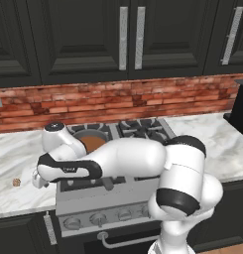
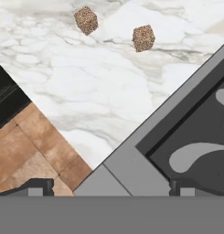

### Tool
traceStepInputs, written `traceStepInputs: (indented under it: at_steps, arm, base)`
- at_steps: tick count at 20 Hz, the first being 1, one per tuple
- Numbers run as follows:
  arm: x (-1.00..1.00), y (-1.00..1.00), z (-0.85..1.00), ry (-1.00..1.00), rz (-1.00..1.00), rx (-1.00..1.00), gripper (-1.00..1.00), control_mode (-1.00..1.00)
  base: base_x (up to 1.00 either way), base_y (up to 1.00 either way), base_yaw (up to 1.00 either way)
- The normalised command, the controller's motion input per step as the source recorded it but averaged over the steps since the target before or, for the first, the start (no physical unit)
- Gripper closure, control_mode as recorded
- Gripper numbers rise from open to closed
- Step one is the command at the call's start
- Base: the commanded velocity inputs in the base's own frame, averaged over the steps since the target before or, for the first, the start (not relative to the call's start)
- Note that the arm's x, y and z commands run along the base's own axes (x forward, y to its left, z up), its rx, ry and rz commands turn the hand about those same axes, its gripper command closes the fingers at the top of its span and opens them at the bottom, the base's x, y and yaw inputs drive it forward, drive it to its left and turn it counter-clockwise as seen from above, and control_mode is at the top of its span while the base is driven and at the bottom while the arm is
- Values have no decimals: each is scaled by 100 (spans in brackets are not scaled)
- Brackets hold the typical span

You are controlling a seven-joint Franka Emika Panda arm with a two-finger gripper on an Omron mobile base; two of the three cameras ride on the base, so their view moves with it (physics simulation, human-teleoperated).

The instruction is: Pick up the sugar cube(s) and place them in the saucepan with hot chocolate.

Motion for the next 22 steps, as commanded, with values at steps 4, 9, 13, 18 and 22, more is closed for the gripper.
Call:
traceStepInputs:
  at_steps: [4, 9, 13, 18, 22]
  arm:
    - [29, 13, -13, 0, 0, -1, -100, -100]
    - [27, 16, -4, 0, 0, -1, -100, -100]
    - [21, 18, 0, 0, 0, -1, -100, -100]
    - [23, 22, 0, 0, 0, -2, -100, -100]
    - [28, 24, 0, 0, 0, -2, -100, -100]
  base:
    - [0, 0, 0]
    - [0, 0, 0]
    - [0, 0, 0]
    - [0, 0, 0]
    - [0, 0, 0]
